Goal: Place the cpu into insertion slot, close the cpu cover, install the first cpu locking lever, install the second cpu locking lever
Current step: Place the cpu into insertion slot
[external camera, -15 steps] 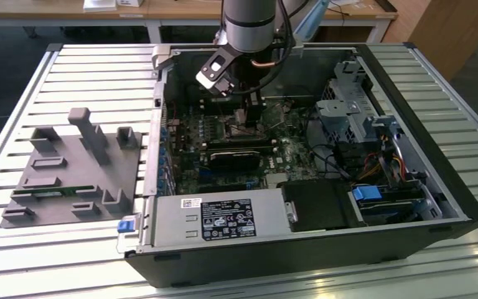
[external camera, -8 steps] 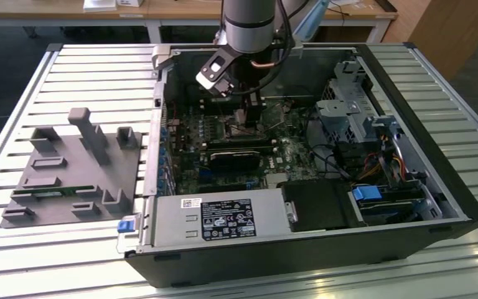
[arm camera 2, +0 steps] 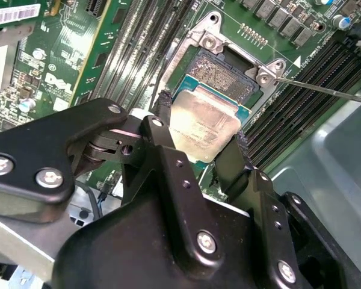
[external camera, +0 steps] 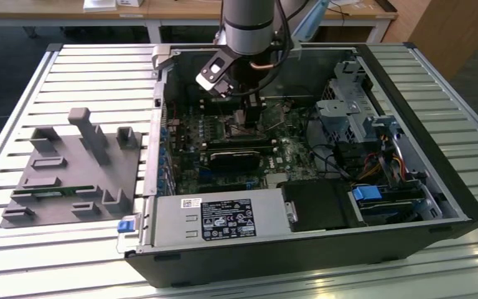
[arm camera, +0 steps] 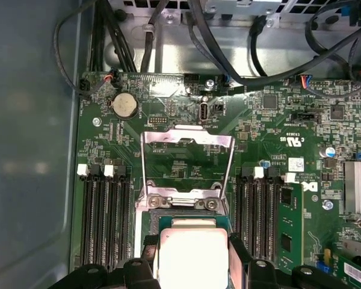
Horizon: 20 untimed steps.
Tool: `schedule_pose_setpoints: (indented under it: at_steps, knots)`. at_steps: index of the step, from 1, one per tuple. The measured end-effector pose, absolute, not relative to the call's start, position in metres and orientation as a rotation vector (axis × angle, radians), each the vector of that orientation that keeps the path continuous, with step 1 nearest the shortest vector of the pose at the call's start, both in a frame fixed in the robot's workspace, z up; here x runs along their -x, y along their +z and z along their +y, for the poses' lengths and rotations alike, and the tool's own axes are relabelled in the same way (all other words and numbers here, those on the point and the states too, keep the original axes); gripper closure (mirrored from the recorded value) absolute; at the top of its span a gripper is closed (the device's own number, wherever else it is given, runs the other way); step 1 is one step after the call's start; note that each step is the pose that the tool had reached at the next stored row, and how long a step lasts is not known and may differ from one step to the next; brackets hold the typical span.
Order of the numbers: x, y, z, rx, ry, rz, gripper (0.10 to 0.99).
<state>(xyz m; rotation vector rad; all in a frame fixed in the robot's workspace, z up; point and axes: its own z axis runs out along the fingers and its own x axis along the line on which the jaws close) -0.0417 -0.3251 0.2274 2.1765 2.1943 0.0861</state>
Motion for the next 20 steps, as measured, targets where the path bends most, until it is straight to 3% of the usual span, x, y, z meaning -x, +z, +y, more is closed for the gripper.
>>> schedule_pose_setpoints:
  at_steps: [20]
  knots:
    - [0.046, 0.207, -0.323, -2.186, 0.086, 2.185, 0.545]
